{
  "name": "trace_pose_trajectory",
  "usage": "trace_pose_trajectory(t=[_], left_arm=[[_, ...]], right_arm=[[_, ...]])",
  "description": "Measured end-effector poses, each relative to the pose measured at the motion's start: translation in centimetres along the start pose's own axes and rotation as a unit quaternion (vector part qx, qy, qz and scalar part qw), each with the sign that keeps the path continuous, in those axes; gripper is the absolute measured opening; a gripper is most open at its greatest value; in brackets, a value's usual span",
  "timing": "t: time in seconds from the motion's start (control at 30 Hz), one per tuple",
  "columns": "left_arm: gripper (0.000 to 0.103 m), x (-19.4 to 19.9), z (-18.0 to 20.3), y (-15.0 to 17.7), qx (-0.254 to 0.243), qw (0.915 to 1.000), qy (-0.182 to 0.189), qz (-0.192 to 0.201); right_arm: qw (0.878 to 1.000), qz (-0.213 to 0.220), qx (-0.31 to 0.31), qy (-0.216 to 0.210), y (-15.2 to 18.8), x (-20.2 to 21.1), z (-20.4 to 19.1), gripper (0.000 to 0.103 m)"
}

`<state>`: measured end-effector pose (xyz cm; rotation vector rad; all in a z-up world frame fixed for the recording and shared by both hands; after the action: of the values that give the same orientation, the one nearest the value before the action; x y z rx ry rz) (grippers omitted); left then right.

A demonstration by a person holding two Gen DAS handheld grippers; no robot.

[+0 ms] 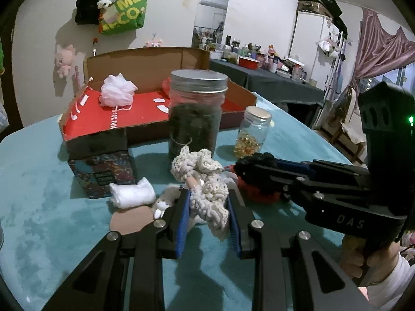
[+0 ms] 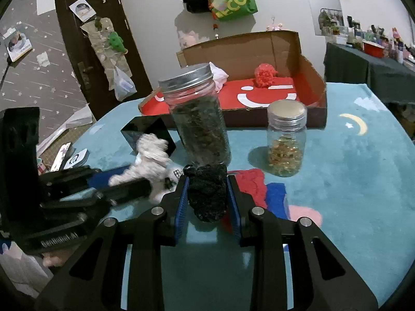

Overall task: Organize soft objects
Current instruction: 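Carry both scrunchies over the box and lower them onto the red paper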

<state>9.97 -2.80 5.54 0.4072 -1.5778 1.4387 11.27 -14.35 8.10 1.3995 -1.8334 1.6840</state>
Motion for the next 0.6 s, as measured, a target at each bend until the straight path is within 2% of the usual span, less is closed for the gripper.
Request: trace_pose_trajectory(t=[0.17, 0.33, 0.5, 0.6], left_arm=[[0.029, 0.1, -0.4, 0.0, 0.011, 0.9999, 0.002, -0.002], [0.029, 0.9, -2.5, 0.6, 0.024, 0.9997, 0.000, -0.006], [0.029, 2.7, -5.6, 1.9, 0.052, 0.9984, -0.014, -0.017], [0.029, 3.8, -7.4, 2.5, 0.063, 0.9972, -0.035, -0.018]], right_arm=[[1.000, 0.000, -0.004, -0.005, -0.3, -0.1, 0.0, 0.027], [1.000, 0.000, -0.008, -0.010, -0.3, 0.1, 0.5, 0.027], [1.000, -0.003, -0.025, -0.016, -0.2, 1.0, 2.1, 0.027], [0.999, -0.002, -0.038, -0.020, -0.1, 1.8, 3.4, 0.027]])
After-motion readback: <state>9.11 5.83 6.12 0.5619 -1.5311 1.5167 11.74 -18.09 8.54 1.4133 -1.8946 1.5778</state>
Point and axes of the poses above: each gripper's, at about its wrist camera, not at the fingertips, and x roughly against the way its jaws point, z to its right, y to its underside, the point moved 2 cm from there along -x, roughly the way its jaws point, and after that the axes turned 14 degrees about -z, right-handed, at the moved point
